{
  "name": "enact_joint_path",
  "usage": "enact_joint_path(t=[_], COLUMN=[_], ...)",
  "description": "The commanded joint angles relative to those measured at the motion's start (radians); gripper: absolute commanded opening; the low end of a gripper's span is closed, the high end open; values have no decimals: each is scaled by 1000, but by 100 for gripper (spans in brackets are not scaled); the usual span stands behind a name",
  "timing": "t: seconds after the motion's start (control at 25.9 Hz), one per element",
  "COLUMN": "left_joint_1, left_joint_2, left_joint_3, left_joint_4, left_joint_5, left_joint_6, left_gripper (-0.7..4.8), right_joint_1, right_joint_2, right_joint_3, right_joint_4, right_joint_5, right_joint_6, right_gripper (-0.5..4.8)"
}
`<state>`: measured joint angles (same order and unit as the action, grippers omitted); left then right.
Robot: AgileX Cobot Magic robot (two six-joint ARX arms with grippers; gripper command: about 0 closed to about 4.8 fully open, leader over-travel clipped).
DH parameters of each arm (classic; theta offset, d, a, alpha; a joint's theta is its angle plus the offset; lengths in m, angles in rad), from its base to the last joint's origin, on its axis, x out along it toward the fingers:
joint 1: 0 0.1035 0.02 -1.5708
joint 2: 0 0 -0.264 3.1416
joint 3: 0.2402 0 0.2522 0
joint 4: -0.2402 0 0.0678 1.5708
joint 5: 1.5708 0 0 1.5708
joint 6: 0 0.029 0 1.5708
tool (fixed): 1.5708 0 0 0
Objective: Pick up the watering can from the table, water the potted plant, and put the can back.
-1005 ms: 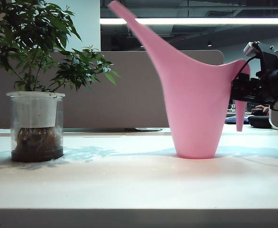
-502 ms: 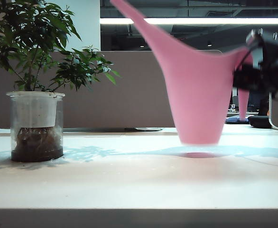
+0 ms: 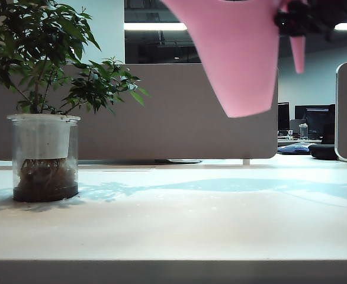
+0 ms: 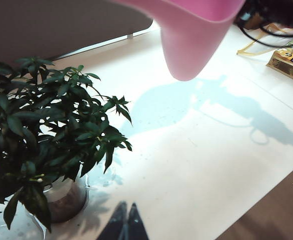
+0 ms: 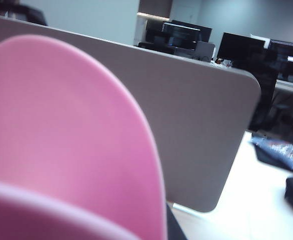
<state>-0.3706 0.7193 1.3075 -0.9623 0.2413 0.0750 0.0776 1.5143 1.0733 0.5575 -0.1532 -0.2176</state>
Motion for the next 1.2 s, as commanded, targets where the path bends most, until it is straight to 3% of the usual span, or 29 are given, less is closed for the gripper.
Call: enact_joint_path(t=[0.04,0.12,0.23,0.5,1.04,1.2], left_joint_1=[1,1,1,1,1,1], left_joint_2=[-1,-1,-1,-2,-2,-2], left_joint_3=[3,3,3,3,3,3], left_joint_4=[19,18,16,6,-21,-32], left_joint_5=[-1,0,7,10,10,10], left_joint_6=[3,3,0,0,0,0], left_gripper=[-5,-5,-5,-5,-5,-5], right_joint_1=[81,141,198,240,314,327], right_joint_2=[-16,-16,-16,-16,-16,-16], right_joint_3=[119,167,185,188,198,216], right_joint_4=[-124,-134,-84,38,174,176], right_joint_5=[131,214,242,286,255,241], right_joint_6=[-185,-343,-523,-726,-982,-993], right_gripper=[84,84,84,85,85,85])
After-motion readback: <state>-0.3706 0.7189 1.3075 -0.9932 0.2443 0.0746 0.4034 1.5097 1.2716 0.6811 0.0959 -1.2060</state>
